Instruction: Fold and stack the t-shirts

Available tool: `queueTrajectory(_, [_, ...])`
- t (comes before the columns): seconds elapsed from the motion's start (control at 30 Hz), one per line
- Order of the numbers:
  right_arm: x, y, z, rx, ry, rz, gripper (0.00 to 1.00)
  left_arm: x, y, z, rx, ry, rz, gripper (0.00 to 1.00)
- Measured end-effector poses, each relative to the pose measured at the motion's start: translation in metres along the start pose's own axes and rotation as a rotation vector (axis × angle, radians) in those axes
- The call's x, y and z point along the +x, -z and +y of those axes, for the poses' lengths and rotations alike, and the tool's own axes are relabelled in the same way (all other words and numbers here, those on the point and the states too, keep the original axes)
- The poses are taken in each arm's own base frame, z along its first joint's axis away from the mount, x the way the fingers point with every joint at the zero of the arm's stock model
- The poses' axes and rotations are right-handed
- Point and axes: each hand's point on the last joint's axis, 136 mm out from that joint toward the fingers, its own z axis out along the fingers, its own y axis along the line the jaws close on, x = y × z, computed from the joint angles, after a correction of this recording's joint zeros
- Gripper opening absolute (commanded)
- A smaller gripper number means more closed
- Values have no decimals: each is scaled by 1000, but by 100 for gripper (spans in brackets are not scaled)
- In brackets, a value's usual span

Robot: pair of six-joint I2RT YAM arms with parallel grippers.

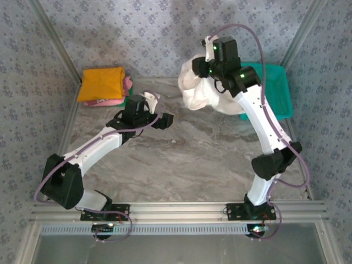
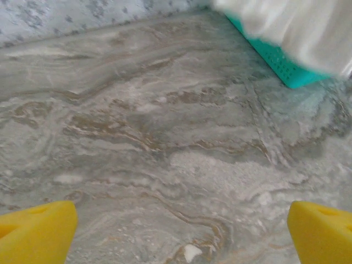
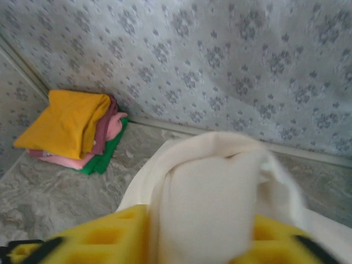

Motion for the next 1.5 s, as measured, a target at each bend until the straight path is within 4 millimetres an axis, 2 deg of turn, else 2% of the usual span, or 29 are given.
queueTrajectory(0.03, [8,-10,-4,3,-12,18,67,-3,1,3,-8,2,-13,98])
queueTrajectory(0.1, [33,-39,-10,-15,-66,89,80,-11,2,10,-24,4,-43,98])
queueTrajectory(0.2, [76,-76,-17,-45,-143,208,85,-12,7,19,-56,6,-84,98])
queueTrajectory(0.27, [98,-88,-22,-47,-175,267,86,-8,11,25,-69,20,-99,98])
queueTrajectory(0.33, [107,-90,-29,-40,-196,292,87,-5,11,34,-83,45,-96,98])
queueTrajectory(0.4, [103,-84,-39,-23,-214,279,88,-3,6,42,-91,59,-87,98])
queueTrajectory(0.47, [97,-75,-59,16,-235,257,89,1,-7,46,-85,70,-62,98])
queueTrajectory(0.53, [90,-60,-97,98,-266,231,89,5,-27,45,-65,74,-25,98])
queueTrajectory(0.6, [88,-44,-151,214,-317,214,88,12,-55,41,-37,75,23,98])
queueTrajectory(0.67, [94,-30,-204,320,-370,211,84,22,-82,33,-10,71,72,98])
queueTrajectory(0.73, [119,-17,-254,421,-435,242,82,34,-107,20,18,60,117,98])
queueTrajectory(0.8, [154,-8,-285,487,-490,298,82,46,-123,8,39,48,150,98])
queueTrajectory(0.9, [208,-1,-303,541,-557,399,81,70,-142,-8,63,45,206,98])
queueTrajectory(1.0, [244,4,-312,559,-619,446,76,102,-160,-7,62,73,271,98])
queueTrajectory(1.03, [248,5,-316,558,-635,434,76,113,-165,-4,58,76,294,93])
queueTrajectory(1.07, [246,6,-319,552,-645,416,76,112,-170,-3,57,69,278,86])
queueTrajectory(1.1, [244,8,-323,552,-651,394,76,105,-173,-2,60,78,265,73])
queueTrajectory(1.17, [243,11,-332,561,-662,360,76,102,-178,-2,58,94,260,31])
queueTrajectory(1.23, [244,12,-339,566,-676,337,76,106,-178,5,38,101,273,0])
queueTrajectory(1.37, [240,14,-353,578,-685,298,76,109,-173,19,-26,98,279,0])
queueTrajectory(1.5, [240,17,-367,601,-694,274,76,113,-141,43,-112,113,288,0])
